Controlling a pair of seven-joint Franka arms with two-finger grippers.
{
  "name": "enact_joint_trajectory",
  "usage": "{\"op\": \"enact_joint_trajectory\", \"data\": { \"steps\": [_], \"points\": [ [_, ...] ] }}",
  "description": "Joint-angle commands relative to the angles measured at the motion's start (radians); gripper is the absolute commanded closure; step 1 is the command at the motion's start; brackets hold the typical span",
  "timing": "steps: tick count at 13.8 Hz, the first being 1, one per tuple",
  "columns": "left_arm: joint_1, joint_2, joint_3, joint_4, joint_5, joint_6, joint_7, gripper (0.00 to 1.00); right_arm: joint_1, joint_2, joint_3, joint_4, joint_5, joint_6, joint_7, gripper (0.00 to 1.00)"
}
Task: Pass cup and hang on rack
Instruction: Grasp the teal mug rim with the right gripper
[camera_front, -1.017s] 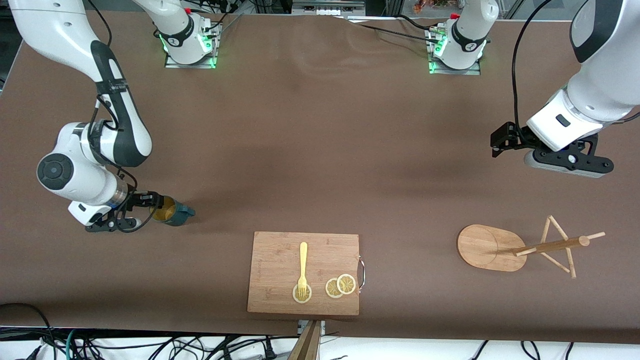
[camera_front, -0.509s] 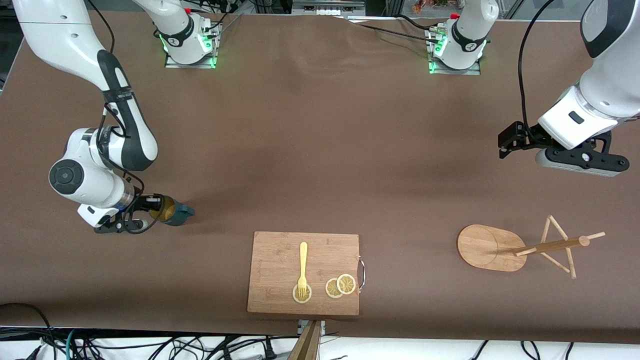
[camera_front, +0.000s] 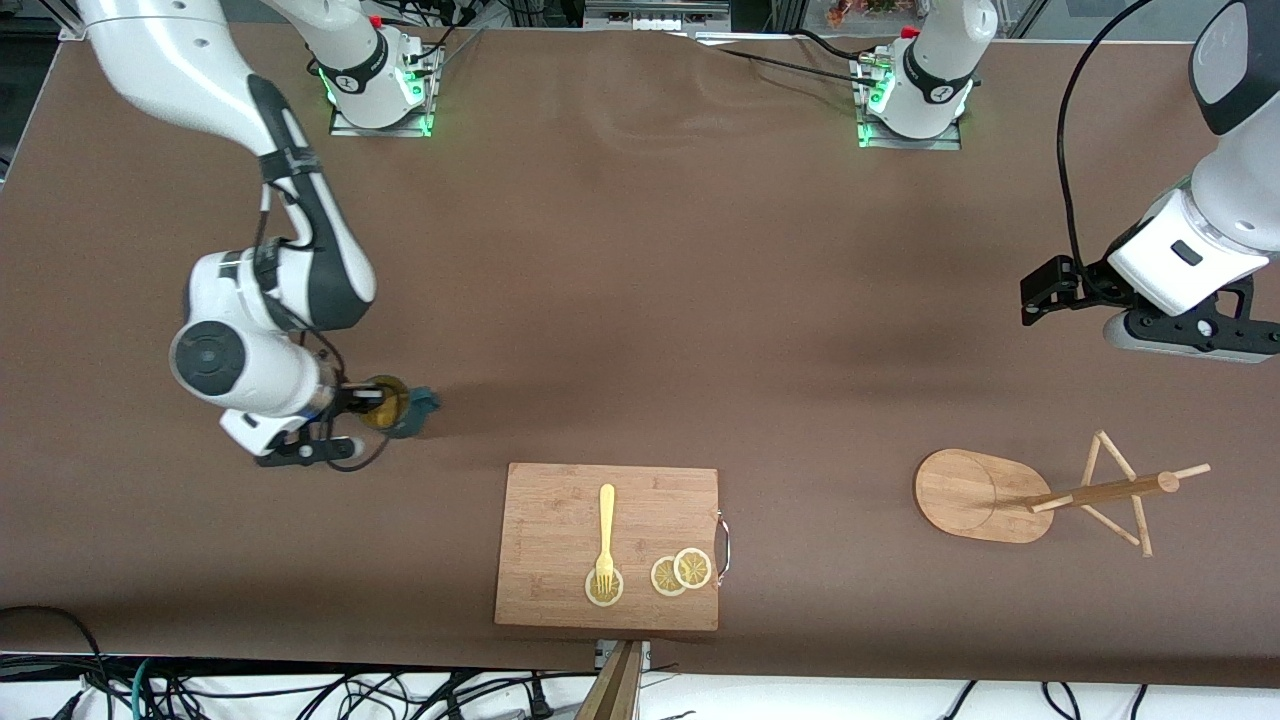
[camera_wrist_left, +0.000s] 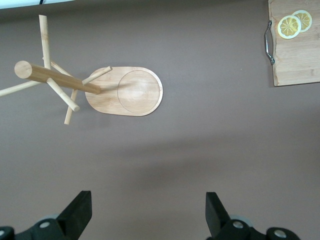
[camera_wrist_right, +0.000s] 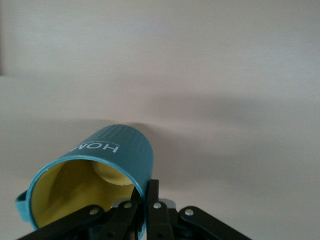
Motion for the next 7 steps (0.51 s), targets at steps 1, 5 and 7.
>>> {"op": "enact_joint_trajectory", "data": {
  "steps": [1,5,7],
  "points": [
    [-0.004,0.006,-0.011,0.015,0.016,-0.012,0.009,0.0,0.124,0.052,-0.005,0.122,0.041,-0.093,0.17,1.0],
    [-0.012,0.004,-0.017,0.016,0.018,-0.012,0.01,0.0,0.319,0.143,-0.005,0.253,0.147,-0.119,0.463,1.0],
    [-0.016,0.004,-0.025,0.018,0.016,-0.01,0.016,0.0,0.408,0.216,-0.005,0.355,0.161,-0.118,0.587,1.0]
  ]
}}
